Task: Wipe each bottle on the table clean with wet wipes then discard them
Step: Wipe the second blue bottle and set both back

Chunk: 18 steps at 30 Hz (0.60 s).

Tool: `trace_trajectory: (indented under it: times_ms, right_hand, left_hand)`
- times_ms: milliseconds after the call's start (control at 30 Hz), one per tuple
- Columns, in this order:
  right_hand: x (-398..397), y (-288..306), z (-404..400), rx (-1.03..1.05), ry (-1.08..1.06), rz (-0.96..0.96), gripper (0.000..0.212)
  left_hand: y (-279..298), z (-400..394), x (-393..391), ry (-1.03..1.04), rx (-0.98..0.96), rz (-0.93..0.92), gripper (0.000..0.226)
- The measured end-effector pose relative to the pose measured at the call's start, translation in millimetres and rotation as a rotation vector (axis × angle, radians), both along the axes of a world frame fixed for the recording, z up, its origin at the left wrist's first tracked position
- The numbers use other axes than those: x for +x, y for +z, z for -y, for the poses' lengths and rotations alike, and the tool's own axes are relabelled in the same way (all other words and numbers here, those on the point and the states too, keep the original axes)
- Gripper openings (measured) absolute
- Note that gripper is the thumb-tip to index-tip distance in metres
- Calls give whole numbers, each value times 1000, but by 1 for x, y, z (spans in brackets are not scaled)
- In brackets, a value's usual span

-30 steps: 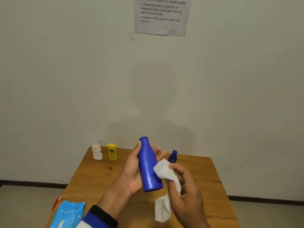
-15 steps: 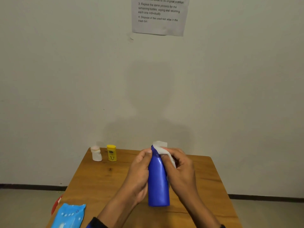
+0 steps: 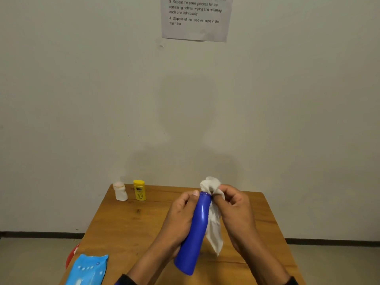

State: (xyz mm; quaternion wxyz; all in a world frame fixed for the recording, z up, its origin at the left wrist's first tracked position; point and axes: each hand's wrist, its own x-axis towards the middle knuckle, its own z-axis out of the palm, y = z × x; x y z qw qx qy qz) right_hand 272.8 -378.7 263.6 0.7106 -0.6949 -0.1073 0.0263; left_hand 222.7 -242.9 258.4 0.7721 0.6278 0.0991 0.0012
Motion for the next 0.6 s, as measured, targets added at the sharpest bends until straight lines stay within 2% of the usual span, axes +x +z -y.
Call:
trace_trajectory:
  times_ms: [100,200,300,400,533,600]
  right_hand:
    - [-6,-3,-1,45,38,-12,22]
    - [-6,-1,5,11,138,67,24]
    - [-5,-2,9,-203,189,222,27]
    - [-2,1,16,-334,188,233,27]
    - [1,5,22,-617,333,282,25]
    - [-1,2,20,-640,337,287,32]
  left_hand:
    - [1,-5,2,40,22,-2,18]
    - [1,-8,2,-9,41,-15,21]
    - [-2,-10,1,-57,54,-30,24]
    - [-4,-14,-3,-133,99,-73,26]
    - [-8,-12,-5,-123,176,-63,25]
    - [-7,-10,-2,-108,214,-45,24]
